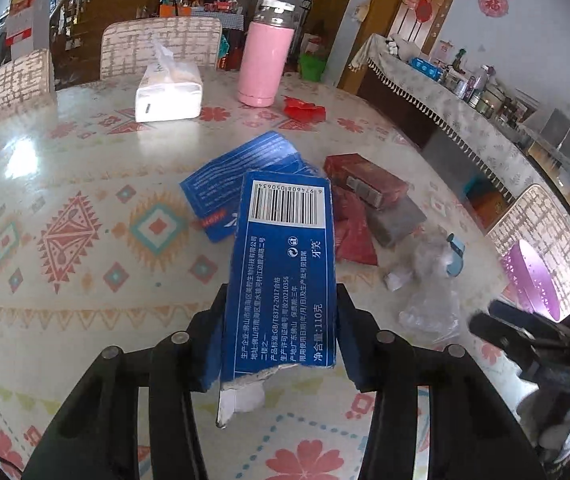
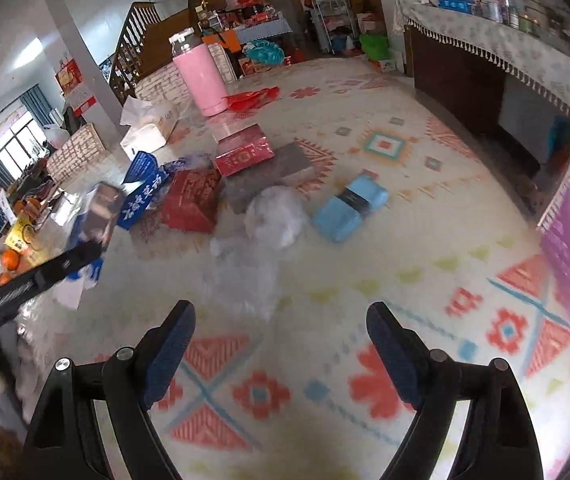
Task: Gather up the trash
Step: 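Grasp the clear plastic wrap with the right tool, then carry the plastic wrap with the right tool while the left tool carries the blue box toward the wastebasket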
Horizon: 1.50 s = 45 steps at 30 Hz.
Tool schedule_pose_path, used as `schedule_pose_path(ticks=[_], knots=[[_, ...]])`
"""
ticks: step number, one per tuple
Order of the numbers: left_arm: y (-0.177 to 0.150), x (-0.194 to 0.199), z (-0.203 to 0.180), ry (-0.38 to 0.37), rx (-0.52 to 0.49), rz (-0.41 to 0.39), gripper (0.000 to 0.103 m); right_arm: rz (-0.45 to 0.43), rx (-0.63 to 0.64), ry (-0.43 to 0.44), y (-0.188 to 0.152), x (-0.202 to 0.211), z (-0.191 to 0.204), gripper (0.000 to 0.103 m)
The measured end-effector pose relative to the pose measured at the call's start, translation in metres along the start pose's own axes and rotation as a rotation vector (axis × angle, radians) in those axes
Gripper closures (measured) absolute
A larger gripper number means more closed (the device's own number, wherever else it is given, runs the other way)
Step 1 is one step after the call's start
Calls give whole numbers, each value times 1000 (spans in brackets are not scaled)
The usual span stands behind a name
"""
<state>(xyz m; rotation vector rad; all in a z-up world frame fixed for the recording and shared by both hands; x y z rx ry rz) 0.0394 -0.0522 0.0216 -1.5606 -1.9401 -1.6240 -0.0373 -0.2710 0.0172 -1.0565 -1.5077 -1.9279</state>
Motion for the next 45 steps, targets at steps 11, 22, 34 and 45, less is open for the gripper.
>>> schedule_pose_path(ticks=[11, 22, 34, 45], knots=[[-1, -3, 1, -4, 1, 0, 56, 9, 22, -140, 35, -49, 25, 26], [-1, -3, 2, 6, -5, -7, 56, -7, -49, -70, 30, -29, 7, 58], [-5, -9, -1, 25, -24, 3, 56, -37, -117, 31, 13, 28, -30, 57], [-10, -16, -5, 49, -48, 15, 56, -83, -164, -15, -23, 77, -87, 57]])
Point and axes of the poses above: each gripper's, at about its wrist camera, not at the fingertips, and x roughly against the way its jaws point, z to its left, y to its top, the point moved 4 cm from there along -x, roughly the way its jaws point, and after that the axes turned 12 degrees about -y, right-handed, at the moved point
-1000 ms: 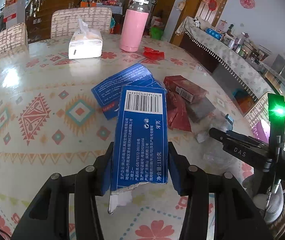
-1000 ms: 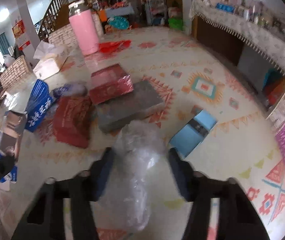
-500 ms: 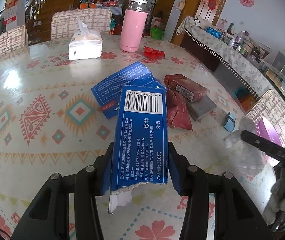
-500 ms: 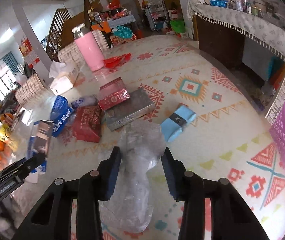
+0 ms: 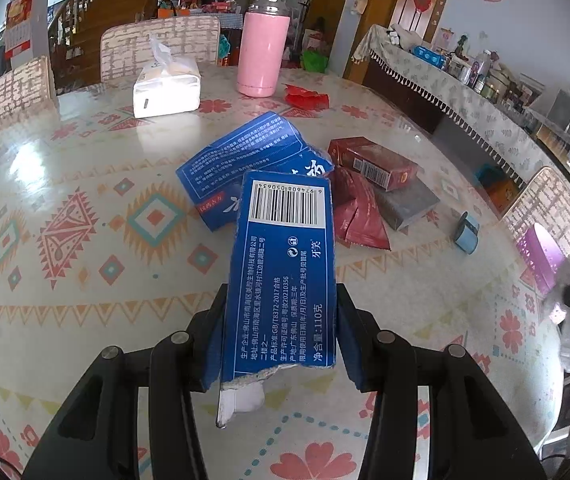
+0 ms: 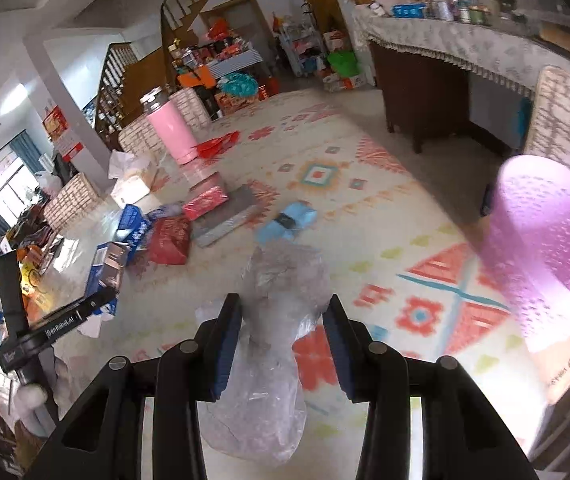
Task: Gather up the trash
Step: 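Carry the plastic wrap with the right tool while the left tool carries the blue box toward the wastebasket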
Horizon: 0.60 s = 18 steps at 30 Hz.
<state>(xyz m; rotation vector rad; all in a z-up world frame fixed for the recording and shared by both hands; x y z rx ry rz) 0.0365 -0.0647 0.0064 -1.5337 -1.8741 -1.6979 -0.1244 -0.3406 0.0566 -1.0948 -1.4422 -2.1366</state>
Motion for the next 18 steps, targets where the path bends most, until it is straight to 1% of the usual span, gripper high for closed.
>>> schedule_pose_path(ticks=[7, 10, 14, 15, 18], knots=[[-2, -1, -11, -3, -46, -2, 56, -44, -68, -72, -19, 44, -68, 57], [-3, -2, -18, -25, -57, 2, 56, -74, -83, -129, -32, 69, -105, 57], [-4, -3, -31, -4, -79, 8, 56, -111, -118, -202, -47, 101, -158, 57], [-4, -2, -36, 4, -83, 9, 56, -116, -130, -211, -49, 106, -170, 57], [-7, 1, -53, -12, -85, 17, 56, -127, -181, -238, -56, 118, -208, 57]])
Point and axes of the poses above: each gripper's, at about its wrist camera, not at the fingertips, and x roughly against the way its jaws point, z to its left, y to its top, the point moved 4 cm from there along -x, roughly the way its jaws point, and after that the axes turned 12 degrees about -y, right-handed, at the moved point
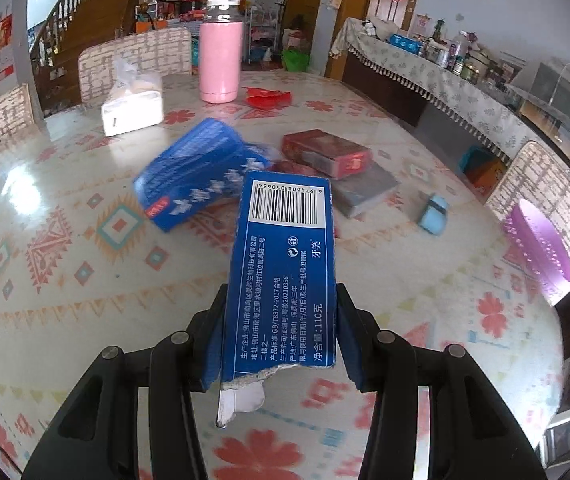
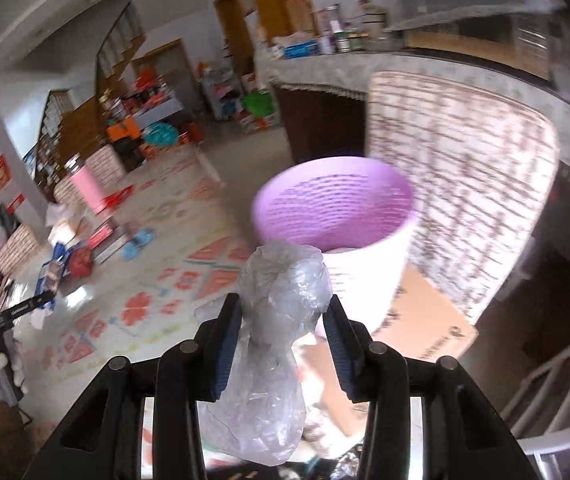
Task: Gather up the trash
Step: 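Carry the plastic wrap with the right tool while the left tool carries the blue box toward the wastebasket, then open both tools over the lilac wastebasket to drop the blue box and wrap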
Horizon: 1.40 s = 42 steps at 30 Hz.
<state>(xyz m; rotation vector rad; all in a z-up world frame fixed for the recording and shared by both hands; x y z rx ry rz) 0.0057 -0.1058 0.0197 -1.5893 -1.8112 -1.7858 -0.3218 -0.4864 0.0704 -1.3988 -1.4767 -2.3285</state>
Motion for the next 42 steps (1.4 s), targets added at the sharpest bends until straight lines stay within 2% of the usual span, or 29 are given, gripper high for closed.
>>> schedule_pose_path(ticks=[11, 17, 23, 28, 35, 42], knots=[[5, 2, -86, -53, -94, 10, 56, 19, -144, -33, -17, -10, -98, 56], [5, -9, -123, -92, -132, 24, 56, 37, -177, -33, -24, -19, -119, 56], [4, -15, -156, -126, -172, 42, 56, 45, -186, -21, -22, -27, -123, 56], [15, -28, -188, -161, -208, 58, 56, 49, -194, 22, -11, -41, -113, 56], [39, -56, -251, -243, -288, 81, 56, 10, -163, 89, 25, -53, -76, 56], [67, -96, -314, -366, -293, 129, 56, -28, -136, 112, 64, -73, -50, 56]])
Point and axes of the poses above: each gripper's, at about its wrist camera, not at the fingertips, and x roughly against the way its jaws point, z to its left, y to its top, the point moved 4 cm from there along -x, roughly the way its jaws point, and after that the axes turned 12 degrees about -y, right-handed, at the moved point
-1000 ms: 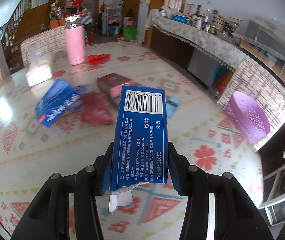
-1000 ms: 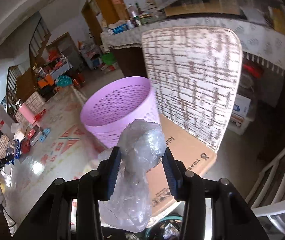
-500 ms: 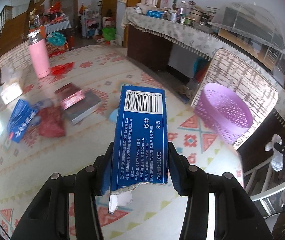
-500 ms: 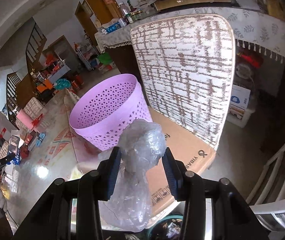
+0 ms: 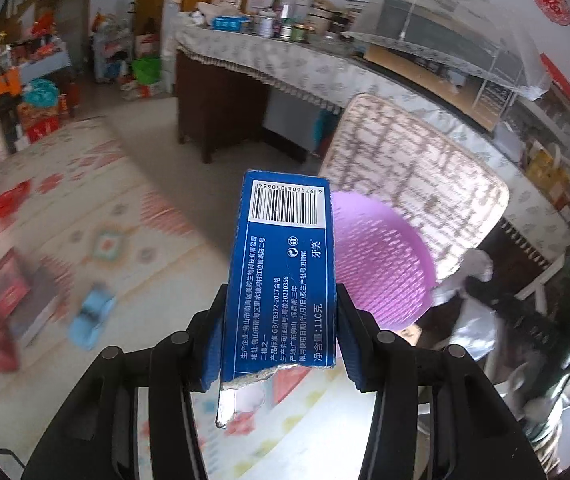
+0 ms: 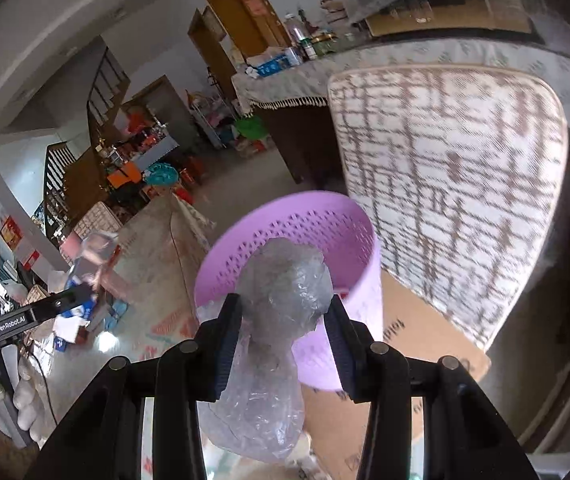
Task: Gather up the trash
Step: 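Open both tools over the lilac wastebasket to drop the blue box and wrap, then return both tools to the table and grasp the blue tissue pack with the left tool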
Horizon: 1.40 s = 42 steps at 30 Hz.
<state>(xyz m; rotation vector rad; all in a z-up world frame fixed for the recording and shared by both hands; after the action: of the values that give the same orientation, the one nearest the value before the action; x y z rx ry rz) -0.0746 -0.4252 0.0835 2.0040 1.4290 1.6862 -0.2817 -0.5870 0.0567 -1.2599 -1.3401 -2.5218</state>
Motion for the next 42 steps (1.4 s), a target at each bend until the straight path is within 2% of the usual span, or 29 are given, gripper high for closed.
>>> schedule_pose_path(ticks=[5, 8, 9, 10, 12, 13, 14, 16, 19, 25, 31, 36, 42], knots=[[24, -37, -30, -59, -45, 35, 56, -3, -2, -19, 19, -21, 3, 56], [33, -56, -43, -65, -77, 50, 55, -7, 8, -48, 30, -35, 2, 55], [35, -61, -44, -65, -82, 51, 54, -8, 11, -50, 33, -38, 1, 55], [38, -66, -45, -64, -83, 53, 47, -10, 15, -53, 36, -43, -1, 55], [39, -68, -42, -60, -65, 45, 33, -3, 10, -81, 39, -52, -5, 45], [38, -67, -41, -54, -59, 37, 31, 2, -4, -81, 39, -54, -8, 36], [36, -65, -39, -48, -57, 36, 31, 2, -16, -73, 39, -53, -9, 31], [33, -60, -36, -30, -61, 42, 29, -2, -23, -64, 38, -51, -12, 30], [22, -47, -27, 18, -61, 35, 23, -2, -20, -59, 35, -48, -10, 29], [-5, -21, -4, 77, -15, 36, 23, 24, -4, -9, 19, -42, 9, 27], [-37, 13, 26, 104, 66, 30, 23, 44, 27, 28, 0, -33, 39, 24], [-66, 54, 60, 187, 106, 7, 23, 71, 68, 53, -19, -29, 72, 23], [-103, 121, 137, 336, 224, -55, 23, 108, 133, 82, -43, -28, 116, 21]])
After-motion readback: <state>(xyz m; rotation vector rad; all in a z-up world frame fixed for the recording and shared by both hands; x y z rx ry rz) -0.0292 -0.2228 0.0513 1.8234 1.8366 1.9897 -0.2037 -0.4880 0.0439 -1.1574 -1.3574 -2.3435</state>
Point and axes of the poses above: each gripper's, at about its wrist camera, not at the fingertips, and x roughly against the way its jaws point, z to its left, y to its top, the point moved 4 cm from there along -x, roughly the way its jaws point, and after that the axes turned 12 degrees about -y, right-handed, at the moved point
